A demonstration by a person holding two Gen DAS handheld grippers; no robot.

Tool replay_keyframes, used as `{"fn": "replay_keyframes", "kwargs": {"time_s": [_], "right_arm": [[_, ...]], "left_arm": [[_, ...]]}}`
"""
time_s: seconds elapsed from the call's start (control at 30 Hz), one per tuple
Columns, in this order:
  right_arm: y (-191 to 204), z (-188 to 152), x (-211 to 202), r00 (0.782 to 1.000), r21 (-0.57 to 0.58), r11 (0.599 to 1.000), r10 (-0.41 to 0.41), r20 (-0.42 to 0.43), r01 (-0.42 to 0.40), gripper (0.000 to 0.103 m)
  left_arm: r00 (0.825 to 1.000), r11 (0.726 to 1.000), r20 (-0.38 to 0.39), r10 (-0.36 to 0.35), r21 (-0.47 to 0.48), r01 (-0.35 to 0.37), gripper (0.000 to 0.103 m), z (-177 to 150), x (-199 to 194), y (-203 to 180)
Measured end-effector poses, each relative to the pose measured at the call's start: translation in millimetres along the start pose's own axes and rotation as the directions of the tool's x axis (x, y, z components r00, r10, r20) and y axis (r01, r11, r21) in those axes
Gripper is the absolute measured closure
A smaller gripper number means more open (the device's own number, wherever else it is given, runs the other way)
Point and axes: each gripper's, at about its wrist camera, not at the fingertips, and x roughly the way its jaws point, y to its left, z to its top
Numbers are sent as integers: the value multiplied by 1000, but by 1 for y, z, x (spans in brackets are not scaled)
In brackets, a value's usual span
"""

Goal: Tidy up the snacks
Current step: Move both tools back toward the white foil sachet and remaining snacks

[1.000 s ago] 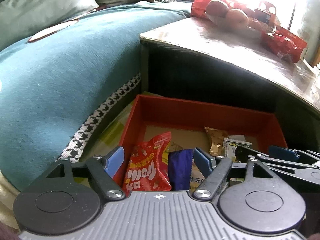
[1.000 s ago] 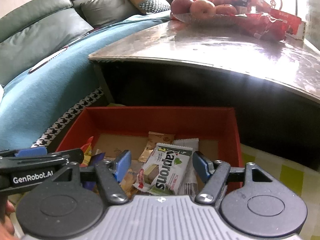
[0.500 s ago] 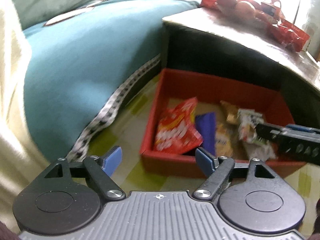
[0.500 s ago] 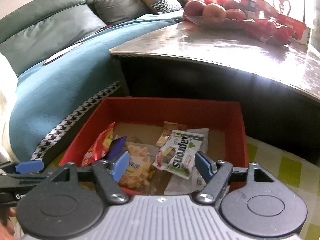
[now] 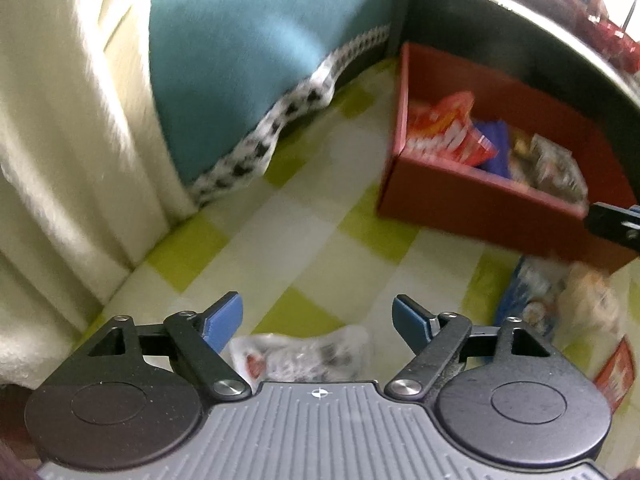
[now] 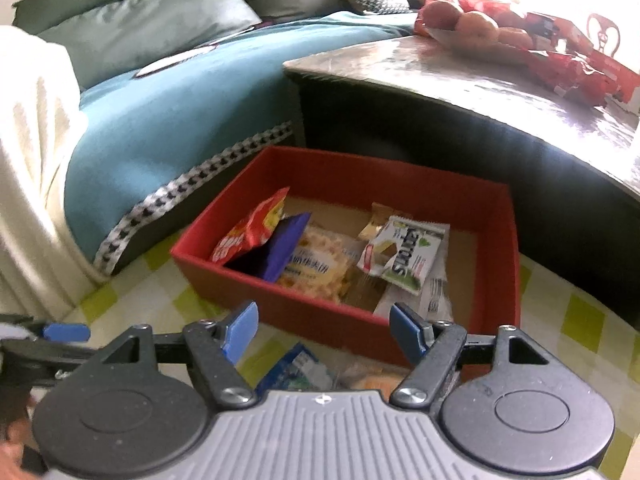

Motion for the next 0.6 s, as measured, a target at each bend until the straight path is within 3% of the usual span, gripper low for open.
{"fn": "replay_keyframes", "kwargs": {"time_s": [0.27,0.43,0.6], "right_arm": [[3,-11,-1,1000,-16,1000,0,-28,-1,29],[3,-12,-6,1000,-22,1000,8,-23,-9,29],[5,-17,-13,1000,-32,999,11,-25,-11,29]], "left_arm": [[992,993,-51,-117,-13,116,17,7,20,10],[984,987,-104,-144,51,150,17,-12,17,6],[969,979,-148,-198,21,203,16,-32,6,10]]}}
